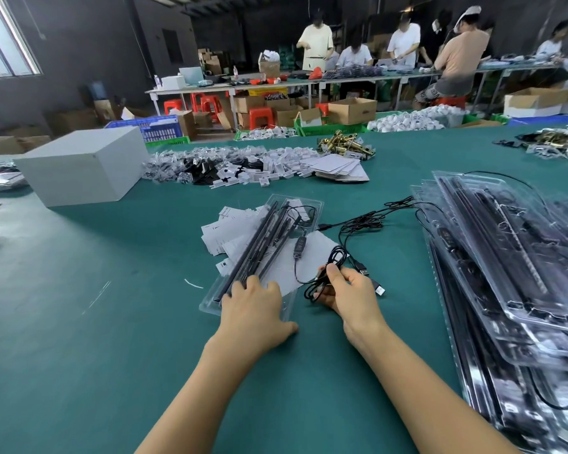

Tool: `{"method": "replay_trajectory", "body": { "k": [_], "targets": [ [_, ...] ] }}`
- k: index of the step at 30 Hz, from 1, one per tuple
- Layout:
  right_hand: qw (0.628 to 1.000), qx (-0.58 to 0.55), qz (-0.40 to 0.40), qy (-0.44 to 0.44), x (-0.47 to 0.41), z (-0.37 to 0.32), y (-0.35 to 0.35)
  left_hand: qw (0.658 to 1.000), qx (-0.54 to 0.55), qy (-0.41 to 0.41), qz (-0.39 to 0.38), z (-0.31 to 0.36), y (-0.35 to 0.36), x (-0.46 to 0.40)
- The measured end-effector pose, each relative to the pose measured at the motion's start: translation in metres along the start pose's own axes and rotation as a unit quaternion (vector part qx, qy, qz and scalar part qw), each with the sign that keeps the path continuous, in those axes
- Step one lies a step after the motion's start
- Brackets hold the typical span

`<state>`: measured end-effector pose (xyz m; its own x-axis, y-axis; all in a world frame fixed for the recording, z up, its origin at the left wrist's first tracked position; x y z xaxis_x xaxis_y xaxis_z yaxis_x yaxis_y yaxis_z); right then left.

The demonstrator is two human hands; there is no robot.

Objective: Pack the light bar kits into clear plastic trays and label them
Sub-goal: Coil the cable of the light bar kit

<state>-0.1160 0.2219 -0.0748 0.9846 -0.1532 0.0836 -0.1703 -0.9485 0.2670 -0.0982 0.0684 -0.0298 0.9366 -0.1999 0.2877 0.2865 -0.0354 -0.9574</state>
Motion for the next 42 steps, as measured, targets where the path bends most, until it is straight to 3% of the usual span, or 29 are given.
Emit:
{"method": "replay_trajectory", "body": {
  "k": [5, 10, 16, 19, 21, 23, 27, 32, 37, 42],
  "targets": [
    [1.000, 0.023, 0.011, 0.003, 0.000, -0.003, -0.002, 0.998, -0.011, 0.054, -0.020, -0.006, -0.009, 0.006],
    [0.999, 0.041, 0.027, 0.014, -0.001, -0.005, -0.003, 0.995, -0.044, 0.085, 0.033, -0.007, -0.020, 0.008],
    [0.992, -0.127, 0.021, -0.017, 0.004, -0.016, 0.001, 0.995, -0.014, 0.095, 0.031, -0.018, -0.025, 0.005],
    [0.995, 0.013, -0.011, -0.098, 0.009, -0.021, 0.009, 0.995, 0.007, 0.094, 0.029, -0.024, -0.026, 0.004],
    [0.974, 0.144, -0.045, -0.166, 0.016, -0.023, 0.017, 0.995, 0.007, 0.096, 0.031, -0.027, -0.025, 0.002],
    [0.928, 0.265, -0.091, -0.247, 0.023, -0.025, 0.026, 0.995, 0.009, 0.096, 0.036, -0.028, -0.024, 0.001],
    [0.782, 0.483, -0.139, -0.368, 0.033, -0.022, 0.037, 0.994, 0.037, 0.095, 0.035, -0.032, -0.024, -0.002],
    [0.637, 0.620, -0.169, -0.426, 0.037, -0.025, 0.035, 0.993, 0.051, 0.101, 0.033, -0.032, -0.023, -0.003],
    [0.499, 0.689, -0.199, -0.486, 0.027, -0.040, 0.041, 0.993, 0.053, 0.097, 0.031, -0.032, -0.023, -0.002],
    [0.443, 0.692, -0.205, -0.532, 0.026, -0.042, 0.044, 0.993, 0.046, 0.100, 0.038, -0.028, -0.025, 0.000]
  ]
}}
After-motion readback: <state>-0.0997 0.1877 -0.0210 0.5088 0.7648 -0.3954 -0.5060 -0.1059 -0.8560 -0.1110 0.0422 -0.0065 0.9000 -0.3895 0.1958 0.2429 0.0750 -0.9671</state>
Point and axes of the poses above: each hand's wrist, its own x-axis away from the middle knuckle, its own y-axis out of the palm, z = x × y, the point moved 4 cm from there along -x, towards the middle knuckle, and after that the axes turned 10 degrees about -z, right-handed, at the moved point
